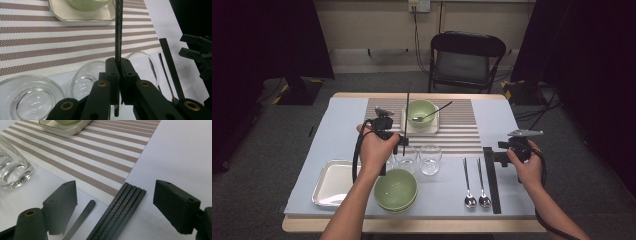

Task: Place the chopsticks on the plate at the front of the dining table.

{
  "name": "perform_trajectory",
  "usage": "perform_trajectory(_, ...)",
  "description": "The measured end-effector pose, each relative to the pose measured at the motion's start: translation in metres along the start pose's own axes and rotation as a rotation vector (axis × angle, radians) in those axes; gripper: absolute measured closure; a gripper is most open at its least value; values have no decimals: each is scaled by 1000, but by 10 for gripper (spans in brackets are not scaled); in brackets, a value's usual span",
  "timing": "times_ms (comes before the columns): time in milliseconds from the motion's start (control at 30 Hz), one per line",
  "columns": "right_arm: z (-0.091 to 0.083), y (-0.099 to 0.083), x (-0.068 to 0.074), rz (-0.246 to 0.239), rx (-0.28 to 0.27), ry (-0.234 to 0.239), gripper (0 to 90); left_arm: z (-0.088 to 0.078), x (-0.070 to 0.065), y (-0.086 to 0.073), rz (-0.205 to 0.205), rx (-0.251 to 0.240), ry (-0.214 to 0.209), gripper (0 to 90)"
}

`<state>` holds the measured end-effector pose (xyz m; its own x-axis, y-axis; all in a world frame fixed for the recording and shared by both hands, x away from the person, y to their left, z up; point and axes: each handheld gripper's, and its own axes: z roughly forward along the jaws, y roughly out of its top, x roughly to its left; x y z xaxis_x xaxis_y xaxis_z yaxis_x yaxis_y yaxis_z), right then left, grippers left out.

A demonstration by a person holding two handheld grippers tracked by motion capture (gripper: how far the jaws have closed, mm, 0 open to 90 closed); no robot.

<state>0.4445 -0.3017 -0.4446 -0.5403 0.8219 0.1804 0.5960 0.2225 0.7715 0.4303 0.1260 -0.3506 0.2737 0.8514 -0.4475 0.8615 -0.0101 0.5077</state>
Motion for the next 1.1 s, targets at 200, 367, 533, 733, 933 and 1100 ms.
perform_trajectory(200, -2, -6, -5, 3, 8, -15, 186, -1, 1, 2, -6, 2, 3, 870)
perform_trajectory(367, -4, -9, -9, -3, 14, -27, 186, -1, 4, 3, -6, 4, 7, 870)
perform_trajectory(533, -6, -12, -11, -1, 17, -35, 186, -1, 5, 2, -3, 2, 12, 870)
perform_trajectory(733, -8, -15, -15, -2, 24, -44, 186, -2, 6, 3, -3, 5, 17, 870)
perform_trajectory(933, -10, -21, -21, 9, 36, -59, 186, -2, 7, 3, 0, 10, 16, 870)
perform_trajectory(1100, -12, -26, -27, 14, 42, -73, 186, -2, 6, 4, -5, 3, 22, 870)
